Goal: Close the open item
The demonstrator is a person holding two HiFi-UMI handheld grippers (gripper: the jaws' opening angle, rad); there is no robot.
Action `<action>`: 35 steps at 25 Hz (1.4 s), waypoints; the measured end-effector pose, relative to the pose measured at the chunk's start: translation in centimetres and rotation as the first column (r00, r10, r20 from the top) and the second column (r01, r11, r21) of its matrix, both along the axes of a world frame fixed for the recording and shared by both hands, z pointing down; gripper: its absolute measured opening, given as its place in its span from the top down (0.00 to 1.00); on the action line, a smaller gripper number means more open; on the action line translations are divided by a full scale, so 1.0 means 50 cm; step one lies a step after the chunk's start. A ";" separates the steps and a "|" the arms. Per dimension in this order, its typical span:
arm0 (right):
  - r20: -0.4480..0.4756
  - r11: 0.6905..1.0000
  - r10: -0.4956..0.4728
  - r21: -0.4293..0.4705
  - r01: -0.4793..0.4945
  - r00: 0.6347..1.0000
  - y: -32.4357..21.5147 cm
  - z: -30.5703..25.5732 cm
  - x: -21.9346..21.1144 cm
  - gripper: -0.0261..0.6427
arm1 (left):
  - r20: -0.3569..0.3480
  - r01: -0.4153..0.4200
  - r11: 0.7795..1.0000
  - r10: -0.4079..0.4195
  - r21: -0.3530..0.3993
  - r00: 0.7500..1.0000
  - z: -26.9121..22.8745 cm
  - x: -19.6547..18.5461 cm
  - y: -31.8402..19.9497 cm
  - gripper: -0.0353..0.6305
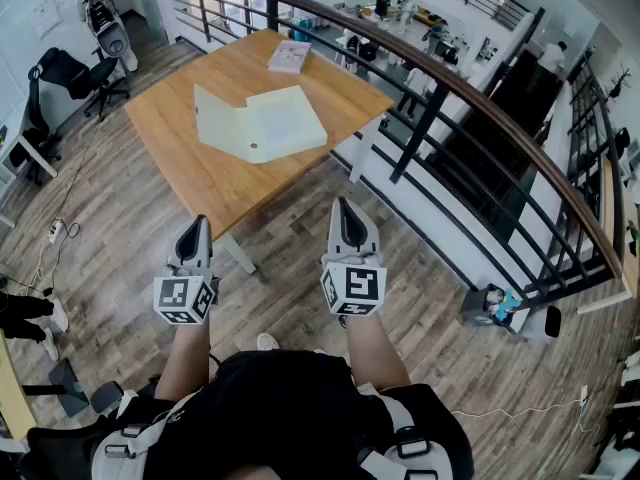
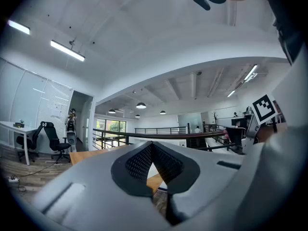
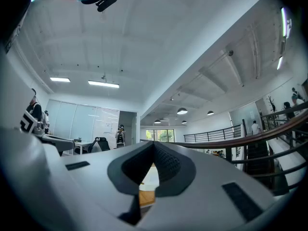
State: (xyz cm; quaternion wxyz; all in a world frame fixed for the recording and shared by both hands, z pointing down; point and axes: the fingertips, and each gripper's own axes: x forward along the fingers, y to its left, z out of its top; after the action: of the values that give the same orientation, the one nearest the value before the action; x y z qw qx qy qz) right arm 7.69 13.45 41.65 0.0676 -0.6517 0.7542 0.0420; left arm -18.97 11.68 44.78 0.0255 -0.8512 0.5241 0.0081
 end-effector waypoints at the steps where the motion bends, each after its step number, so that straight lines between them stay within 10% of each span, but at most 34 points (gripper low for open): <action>1: 0.006 1.000 -0.002 -0.002 0.002 1.000 -0.001 0.002 -0.007 0.95 | 0.002 0.000 1.000 0.000 -0.002 1.000 0.001 -0.005 0.001 0.95; 24: -0.063 0.999 -0.039 -0.014 0.038 0.997 -0.057 0.027 -0.204 0.95 | -0.058 -0.032 0.999 0.030 -0.030 0.998 0.047 -0.153 -0.043 0.95; 35: -0.031 1.000 -0.028 -0.009 0.027 0.999 -0.182 0.025 -0.170 0.95 | -0.023 -0.025 0.999 0.024 -0.028 0.999 0.041 -0.135 -0.160 0.95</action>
State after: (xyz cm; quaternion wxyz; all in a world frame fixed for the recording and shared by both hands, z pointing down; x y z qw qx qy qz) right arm -0.79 4.37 42.90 0.0537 -0.6408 0.7643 0.0482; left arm -25.72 3.68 46.83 0.0075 -0.8576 0.5141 0.0106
